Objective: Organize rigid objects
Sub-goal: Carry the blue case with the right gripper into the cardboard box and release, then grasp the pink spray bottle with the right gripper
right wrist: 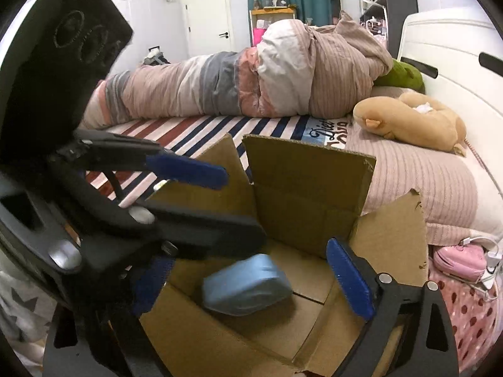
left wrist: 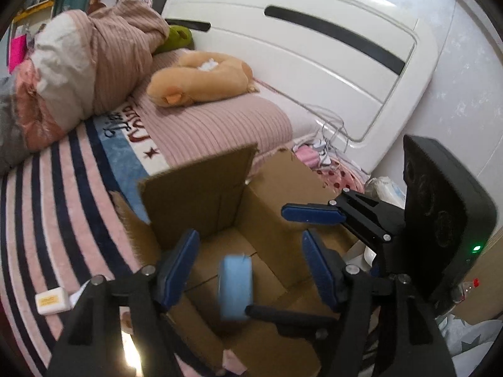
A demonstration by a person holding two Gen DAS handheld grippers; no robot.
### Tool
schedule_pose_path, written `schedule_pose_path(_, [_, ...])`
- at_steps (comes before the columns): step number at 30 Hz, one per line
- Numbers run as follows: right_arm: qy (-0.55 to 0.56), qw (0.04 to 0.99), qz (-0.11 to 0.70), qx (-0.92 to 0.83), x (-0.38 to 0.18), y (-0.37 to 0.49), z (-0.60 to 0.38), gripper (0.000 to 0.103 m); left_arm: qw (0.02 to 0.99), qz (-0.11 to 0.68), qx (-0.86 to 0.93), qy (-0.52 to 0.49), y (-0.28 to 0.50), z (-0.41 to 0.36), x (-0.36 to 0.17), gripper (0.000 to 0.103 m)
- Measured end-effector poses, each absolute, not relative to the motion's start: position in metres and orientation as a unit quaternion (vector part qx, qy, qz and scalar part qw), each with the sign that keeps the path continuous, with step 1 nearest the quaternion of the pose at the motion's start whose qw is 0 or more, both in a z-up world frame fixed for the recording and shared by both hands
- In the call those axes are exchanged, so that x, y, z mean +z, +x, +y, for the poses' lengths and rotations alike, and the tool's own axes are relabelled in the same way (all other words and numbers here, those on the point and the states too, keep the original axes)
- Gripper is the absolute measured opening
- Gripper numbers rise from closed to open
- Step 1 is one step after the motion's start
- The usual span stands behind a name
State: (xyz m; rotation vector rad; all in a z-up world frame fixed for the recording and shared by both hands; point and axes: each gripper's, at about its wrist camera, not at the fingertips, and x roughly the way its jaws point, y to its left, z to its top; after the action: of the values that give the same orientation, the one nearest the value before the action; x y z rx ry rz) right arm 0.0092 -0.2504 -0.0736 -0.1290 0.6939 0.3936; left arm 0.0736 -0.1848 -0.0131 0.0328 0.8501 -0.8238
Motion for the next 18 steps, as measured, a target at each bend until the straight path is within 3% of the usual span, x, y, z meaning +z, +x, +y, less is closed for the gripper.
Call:
schedule_pose_path(10, [-0.103, 0.935, 0.276, 0.195, -0.042, -0.012, -0.197, 0.099, 0.887, 0.341, -0.310, 0.014, 0.042, -0.089, 0.024, 0.077])
schedule_pose_path(18, [-0.092, 0.923, 0.253, 0.274, -0.031, -0.025, -0.116, 0.099, 0.921, 0.329, -0.209, -0.012, 0.018, 0.027, 0.002, 0.077])
